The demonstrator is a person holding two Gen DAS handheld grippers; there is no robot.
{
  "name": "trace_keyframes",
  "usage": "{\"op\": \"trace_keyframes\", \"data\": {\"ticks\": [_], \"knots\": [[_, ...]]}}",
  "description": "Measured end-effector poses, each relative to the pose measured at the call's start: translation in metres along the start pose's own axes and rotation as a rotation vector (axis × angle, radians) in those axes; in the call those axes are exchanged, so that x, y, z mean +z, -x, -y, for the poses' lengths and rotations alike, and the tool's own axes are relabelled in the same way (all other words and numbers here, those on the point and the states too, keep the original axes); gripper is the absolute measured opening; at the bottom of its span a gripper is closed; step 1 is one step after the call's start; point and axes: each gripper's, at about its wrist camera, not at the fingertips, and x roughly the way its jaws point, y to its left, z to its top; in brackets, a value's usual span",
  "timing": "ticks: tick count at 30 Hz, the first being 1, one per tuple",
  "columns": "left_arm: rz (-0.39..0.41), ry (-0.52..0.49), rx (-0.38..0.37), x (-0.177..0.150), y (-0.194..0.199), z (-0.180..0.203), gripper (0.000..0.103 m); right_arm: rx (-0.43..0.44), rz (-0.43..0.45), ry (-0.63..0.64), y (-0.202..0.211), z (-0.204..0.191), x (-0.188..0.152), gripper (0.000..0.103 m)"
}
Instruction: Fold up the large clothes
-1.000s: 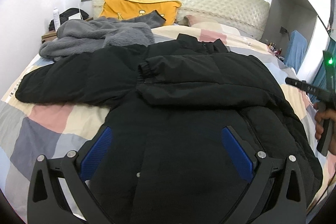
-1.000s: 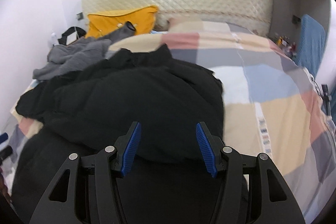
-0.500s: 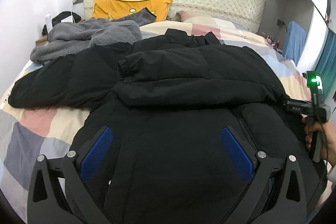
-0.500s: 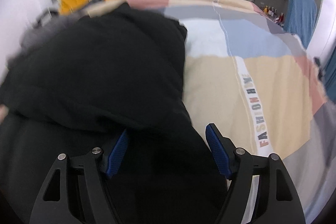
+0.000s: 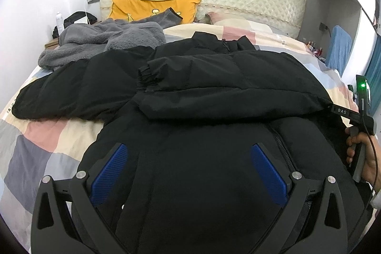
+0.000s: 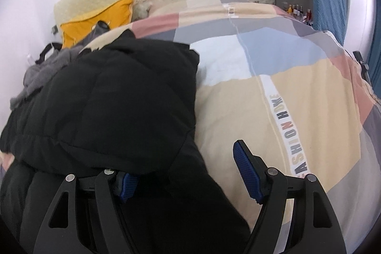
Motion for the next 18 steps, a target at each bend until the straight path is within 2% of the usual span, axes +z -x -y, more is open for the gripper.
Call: {"op": "trace_keyframes", "data": {"ticks": [5, 9, 15, 18], "knots": [[-0.020, -0.003, 0.001, -0.001, -0.005, -0.002, 0.103, -0.025, -0.034, -0.029, -0.013, 0.015, -0.005, 0.072], [-0.016, -0.012, 0.005, -0.001, -0.004, 0.000, 0.103, -0.012, -0.063, -0.065, -0.017, 0.022, -0.010, 0.072], [0.015, -0.009, -0.008, -0.001, 0.009, 0.000, 0.103, -0.010, -0.026, 0.007, 0.009, 0.000, -0.011, 0.073], [0.022, -0.011, -0.002, -0.002, 0.015, 0.003, 0.103, 0.020, -0.016, 0.020, 0.027, -0.012, -0.012, 0.073]]}}
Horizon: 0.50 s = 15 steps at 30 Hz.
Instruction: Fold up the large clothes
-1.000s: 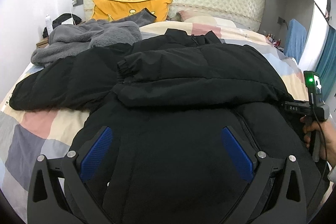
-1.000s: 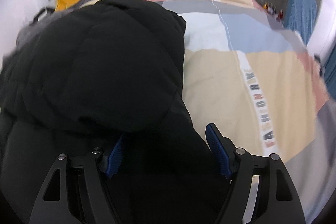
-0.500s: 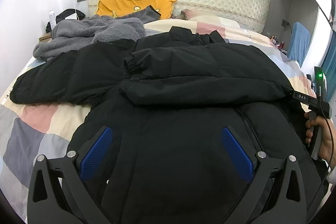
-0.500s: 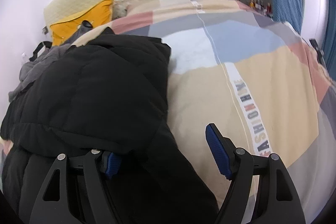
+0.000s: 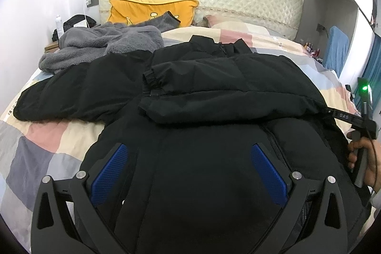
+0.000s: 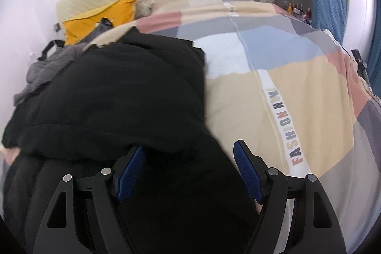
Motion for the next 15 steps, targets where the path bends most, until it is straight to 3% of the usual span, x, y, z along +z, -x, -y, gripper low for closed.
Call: {"op": "trace_keyframes", "data": {"ticks": [6, 15], "knots": [[0.019, 0.026, -0.009, -0.001, 0.021, 0.004, 0.103, 0.072, 0.050, -0.009, 0.047, -0.019, -0.004, 0.073], [0.067, 0.045, -0.001, -0.007, 0.060, 0.010, 0.103, 0.125, 0.156, 0.088, 0.123, -0.053, -0.029, 0.073]]}}
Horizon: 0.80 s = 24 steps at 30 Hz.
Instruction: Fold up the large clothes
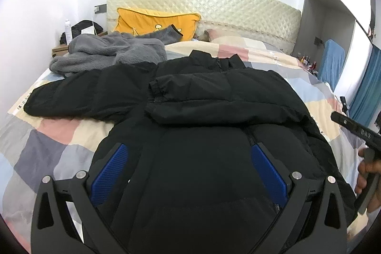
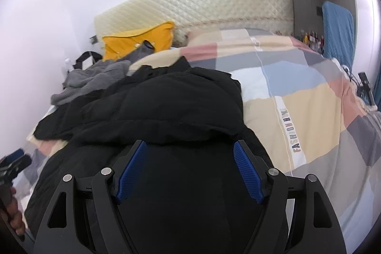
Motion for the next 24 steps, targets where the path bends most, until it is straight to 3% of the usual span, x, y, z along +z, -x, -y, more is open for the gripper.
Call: {"op": "trace_keyframes", "data": {"ticks": [13, 24], "knots": [[-0.003, -0.011, 0.022, -0.015, 0.015, 0.003, 0.103, 0.075, 0.109, 0.064, 0.084, -0.032, -0.023, 0.075], [-0.012, -0.045, 0.026, -0.019, 0.014, 0.013, 0.103, 0.042, 0.090, 0.061, 0.109, -0.039, -0.055, 0.075]]}}
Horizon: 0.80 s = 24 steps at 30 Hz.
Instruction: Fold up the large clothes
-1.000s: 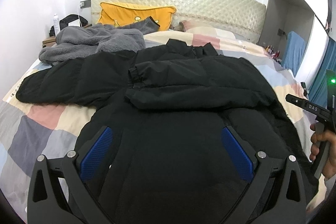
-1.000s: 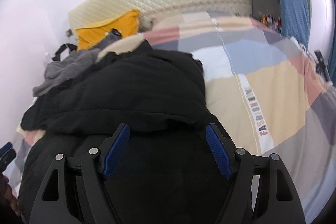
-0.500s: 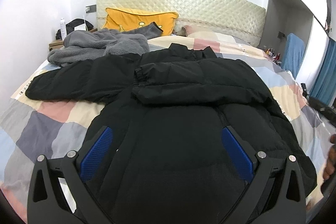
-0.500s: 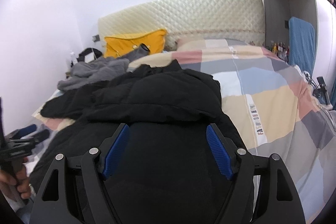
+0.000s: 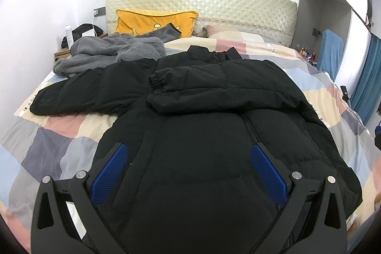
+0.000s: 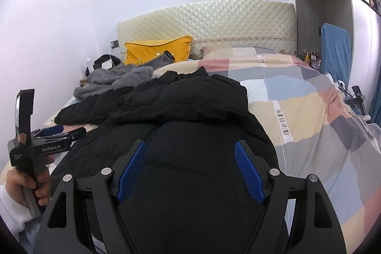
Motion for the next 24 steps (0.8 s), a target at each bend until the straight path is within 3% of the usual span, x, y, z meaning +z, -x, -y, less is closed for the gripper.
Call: {"op": "trace_keyframes", "data": {"ticks": [6, 12, 17, 24], "knots": [[-0.031, -0.009, -0.006, 0.009, -0.006, -0.005, 0.103, 0.017, 0.013, -0.003, -0.002, -0.001, -0.002, 0.075], [-0.060, 0.011, -0.028, 0.034, -0.008, -0.033, 0.103, -0.035, 0.035, -0.005, -0.003, -0.002, -0.003, 0.075], [-0.106, -0.011, 0.057, 0.065, -0.013, -0.067, 0.103, -0.030, 0.023, -0.028, -0.009, 0.004, -0.006, 0.075], [-0.076, 0.042, 0.158, 0.133, -0.010, -0.138, 0.103, -0.037, 0.023, -0.030, -0.015, 0.006, -0.007, 0.075]]}}
